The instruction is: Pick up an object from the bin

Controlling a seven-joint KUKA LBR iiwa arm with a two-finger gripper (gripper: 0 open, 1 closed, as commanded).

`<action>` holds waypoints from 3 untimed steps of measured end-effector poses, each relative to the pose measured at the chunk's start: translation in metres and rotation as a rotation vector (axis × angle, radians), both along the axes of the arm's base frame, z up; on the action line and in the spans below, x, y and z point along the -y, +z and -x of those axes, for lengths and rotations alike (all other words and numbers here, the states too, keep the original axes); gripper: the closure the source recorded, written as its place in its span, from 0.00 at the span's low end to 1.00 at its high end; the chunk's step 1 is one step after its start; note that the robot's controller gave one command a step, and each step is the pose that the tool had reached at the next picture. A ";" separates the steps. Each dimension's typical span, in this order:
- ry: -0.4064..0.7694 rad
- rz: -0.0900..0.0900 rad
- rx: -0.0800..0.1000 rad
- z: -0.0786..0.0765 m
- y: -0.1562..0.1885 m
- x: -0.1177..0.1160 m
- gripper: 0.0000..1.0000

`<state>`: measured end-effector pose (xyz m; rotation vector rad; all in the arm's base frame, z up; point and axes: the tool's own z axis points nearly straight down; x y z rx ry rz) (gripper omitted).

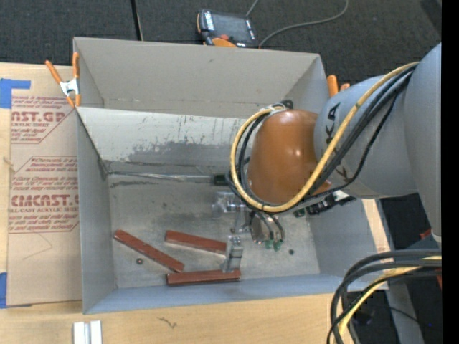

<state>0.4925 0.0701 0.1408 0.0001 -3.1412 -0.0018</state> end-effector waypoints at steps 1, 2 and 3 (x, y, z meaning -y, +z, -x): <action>0.018 0.000 -0.005 -0.009 -0.074 -0.042 0.00; 0.014 -0.001 0.003 -0.012 -0.070 -0.040 1.00; 0.101 -0.001 0.009 -0.011 0.058 -0.074 1.00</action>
Offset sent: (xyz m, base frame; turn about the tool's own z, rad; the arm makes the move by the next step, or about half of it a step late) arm 0.0110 0.0389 -0.0708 -0.0137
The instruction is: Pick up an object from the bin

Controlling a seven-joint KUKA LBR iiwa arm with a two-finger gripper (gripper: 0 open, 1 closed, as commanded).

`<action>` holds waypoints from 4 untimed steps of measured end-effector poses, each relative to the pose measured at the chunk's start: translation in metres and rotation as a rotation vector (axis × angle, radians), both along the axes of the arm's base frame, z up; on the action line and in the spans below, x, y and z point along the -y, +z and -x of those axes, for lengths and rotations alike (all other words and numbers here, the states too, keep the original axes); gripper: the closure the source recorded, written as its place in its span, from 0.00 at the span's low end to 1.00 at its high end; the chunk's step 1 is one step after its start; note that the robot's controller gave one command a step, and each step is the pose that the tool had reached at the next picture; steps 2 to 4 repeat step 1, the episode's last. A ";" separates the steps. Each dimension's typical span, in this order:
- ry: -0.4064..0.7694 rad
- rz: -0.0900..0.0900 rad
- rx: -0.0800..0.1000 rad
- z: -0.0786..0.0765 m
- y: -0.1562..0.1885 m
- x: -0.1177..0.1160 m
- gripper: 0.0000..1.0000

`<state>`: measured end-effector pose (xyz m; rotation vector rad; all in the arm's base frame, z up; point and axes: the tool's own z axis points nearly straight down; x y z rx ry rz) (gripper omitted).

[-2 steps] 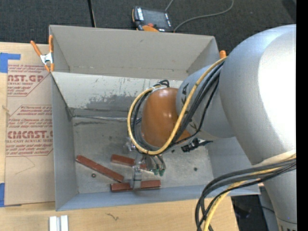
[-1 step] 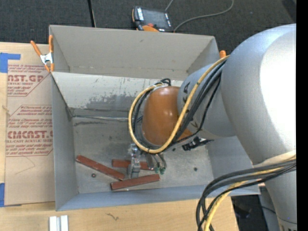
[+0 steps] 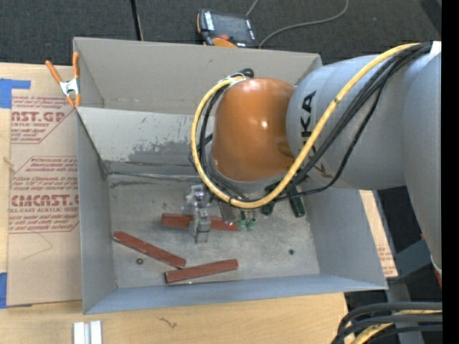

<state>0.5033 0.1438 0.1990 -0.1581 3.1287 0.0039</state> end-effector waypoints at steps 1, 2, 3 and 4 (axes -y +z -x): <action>-0.016 0.002 0.003 -0.002 0.112 0.057 1.00; -0.016 0.002 0.003 -0.002 0.112 0.057 1.00; -0.016 0.002 0.003 -0.002 0.112 0.057 1.00; -0.016 0.002 0.003 -0.002 0.112 0.057 1.00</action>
Offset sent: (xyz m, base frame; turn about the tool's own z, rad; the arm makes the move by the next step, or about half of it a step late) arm 0.0004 -0.0550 0.1074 0.0130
